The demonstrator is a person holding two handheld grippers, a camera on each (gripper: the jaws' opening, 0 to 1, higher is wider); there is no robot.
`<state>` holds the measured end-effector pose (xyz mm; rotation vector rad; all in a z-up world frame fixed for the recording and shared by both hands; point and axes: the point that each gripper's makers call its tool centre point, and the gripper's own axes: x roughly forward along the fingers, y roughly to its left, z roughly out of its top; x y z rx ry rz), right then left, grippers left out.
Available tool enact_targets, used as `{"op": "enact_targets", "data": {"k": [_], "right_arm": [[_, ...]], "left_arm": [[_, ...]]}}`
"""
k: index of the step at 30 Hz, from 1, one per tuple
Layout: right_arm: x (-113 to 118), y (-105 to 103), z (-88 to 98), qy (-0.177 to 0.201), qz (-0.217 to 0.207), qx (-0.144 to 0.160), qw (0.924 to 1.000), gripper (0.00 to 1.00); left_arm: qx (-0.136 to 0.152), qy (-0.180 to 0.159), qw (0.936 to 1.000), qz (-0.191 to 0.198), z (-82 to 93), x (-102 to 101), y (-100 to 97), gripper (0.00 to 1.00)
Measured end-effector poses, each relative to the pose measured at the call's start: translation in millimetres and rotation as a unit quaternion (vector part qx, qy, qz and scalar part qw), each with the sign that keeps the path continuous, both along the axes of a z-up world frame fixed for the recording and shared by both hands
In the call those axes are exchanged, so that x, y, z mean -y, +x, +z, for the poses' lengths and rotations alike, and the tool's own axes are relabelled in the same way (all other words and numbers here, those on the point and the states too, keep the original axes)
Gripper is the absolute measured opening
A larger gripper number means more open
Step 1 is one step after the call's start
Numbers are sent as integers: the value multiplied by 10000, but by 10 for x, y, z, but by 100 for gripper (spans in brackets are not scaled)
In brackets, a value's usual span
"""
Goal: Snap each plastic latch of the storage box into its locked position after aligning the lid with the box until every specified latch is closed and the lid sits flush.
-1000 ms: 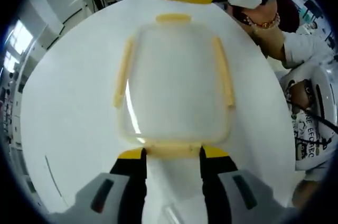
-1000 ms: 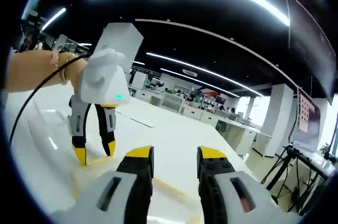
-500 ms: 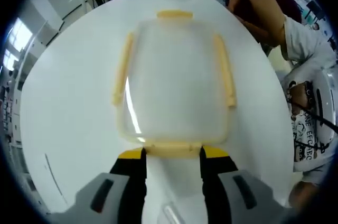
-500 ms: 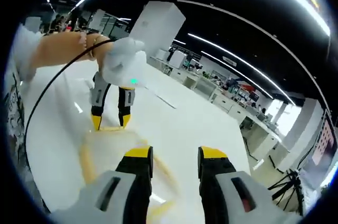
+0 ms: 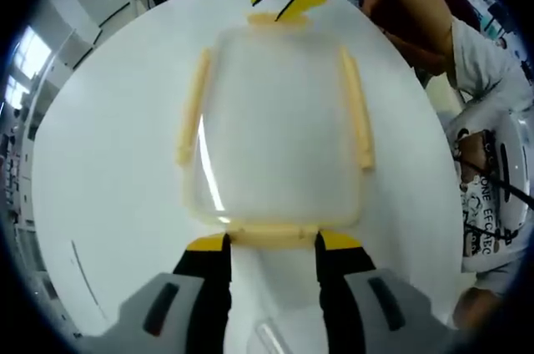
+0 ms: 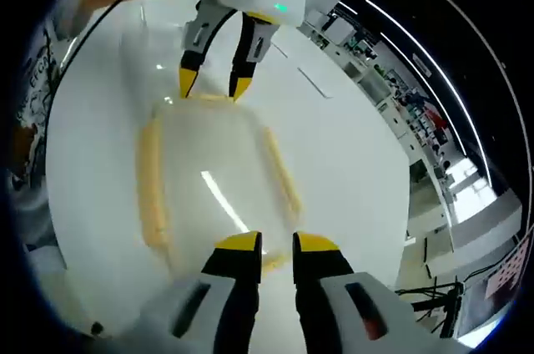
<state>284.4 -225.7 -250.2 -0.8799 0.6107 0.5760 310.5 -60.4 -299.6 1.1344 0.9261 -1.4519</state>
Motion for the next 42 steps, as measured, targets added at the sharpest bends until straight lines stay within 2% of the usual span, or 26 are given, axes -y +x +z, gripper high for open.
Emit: {"op": "enact_targets", "data": {"k": [3, 9, 10, 11, 15, 20, 28, 33, 34, 39, 42], "right_arm": [[26, -62, -111, -250, 27, -277, 9993, 4], [236, -104, -246, -509, -239, -578, 9967, 4], [248, -100, -260, -514, -229, -567, 9968, 3], [215, -101, -280, -285, -164, -576, 9978, 3], [231, -78, -283, -59, -180, -679, 9975, 0], [227, -61, -290, -156, -158, -666, 9975, 0], [237, -39, -304, -373, -108, -996, 9943, 0], [239, -46, -311, -473, -55, -1085, 9930, 0], [244, -53, -312, -612, 90, -1115, 9918, 0], [246, -61, -309, -424, 160, -1236, 9913, 0], [214, -66, -311, -445, 204, -1356, 9896, 0]], "left_arm": [[11, 50, 10000, 6, 2, -5, 2, 39], [22, 98, 9999, 15, 5, -11, 5, 39], [24, 104, 9999, 16, 6, -11, 6, 40], [26, 115, 9999, 17, 5, -10, 8, 40], [40, 232, 9997, 11, -1, -2, 16, 40], [23, 194, 9998, 11, -2, -4, 32, 40], [33, 286, 9996, -27, -13, 19, 57, 40], [43, 337, 9994, -16, -16, 21, 55, 40], [61, 398, 9992, -7, -16, 16, 54, 40], [56, 371, 9993, -60, -16, 18, 51, 41], [57, 360, 9992, -148, -12, 24, 51, 42]]}}
